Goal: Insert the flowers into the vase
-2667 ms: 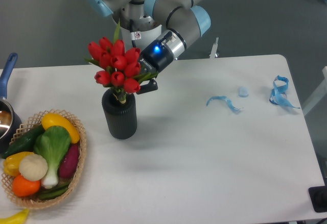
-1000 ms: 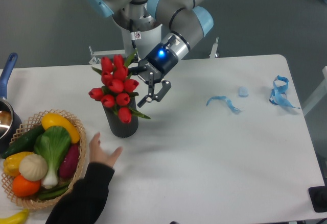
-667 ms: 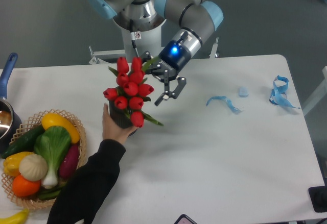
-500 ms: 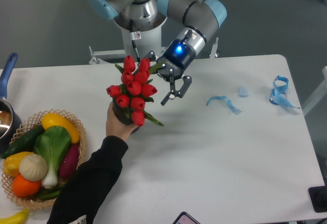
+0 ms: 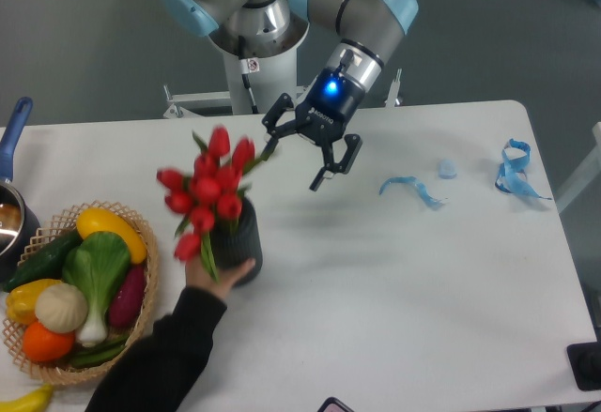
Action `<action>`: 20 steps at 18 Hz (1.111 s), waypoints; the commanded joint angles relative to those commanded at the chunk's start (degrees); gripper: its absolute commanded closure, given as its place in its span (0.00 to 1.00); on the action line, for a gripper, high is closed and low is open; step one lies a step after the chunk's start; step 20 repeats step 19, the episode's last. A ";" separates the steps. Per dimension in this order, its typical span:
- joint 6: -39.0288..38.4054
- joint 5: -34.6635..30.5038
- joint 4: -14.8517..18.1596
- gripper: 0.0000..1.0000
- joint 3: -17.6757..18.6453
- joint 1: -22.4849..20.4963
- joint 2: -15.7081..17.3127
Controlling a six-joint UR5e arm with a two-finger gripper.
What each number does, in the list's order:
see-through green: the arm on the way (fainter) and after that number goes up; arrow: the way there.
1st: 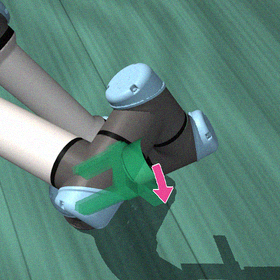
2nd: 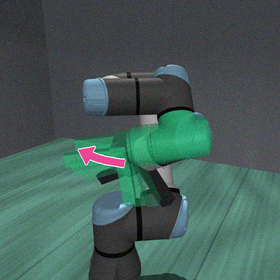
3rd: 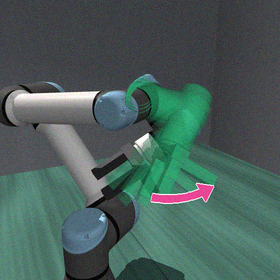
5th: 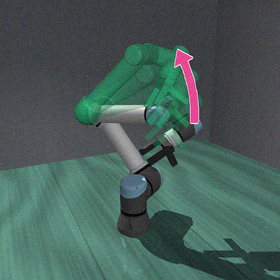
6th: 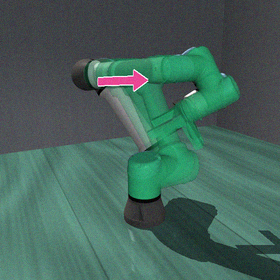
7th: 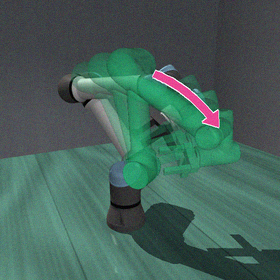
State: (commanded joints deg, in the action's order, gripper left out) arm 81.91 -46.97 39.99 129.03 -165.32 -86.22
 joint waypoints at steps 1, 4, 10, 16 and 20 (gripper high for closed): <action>-0.09 -3.79 0.09 0.00 -0.97 0.35 0.09; -1.05 -8.74 0.53 0.00 -4.57 0.53 -1.23; -4.22 -22.35 5.17 0.00 -16.51 2.45 -9.03; -3.87 -35.90 10.28 0.00 -25.49 6.77 -16.25; -3.87 -36.61 9.76 0.00 -25.76 6.68 -18.10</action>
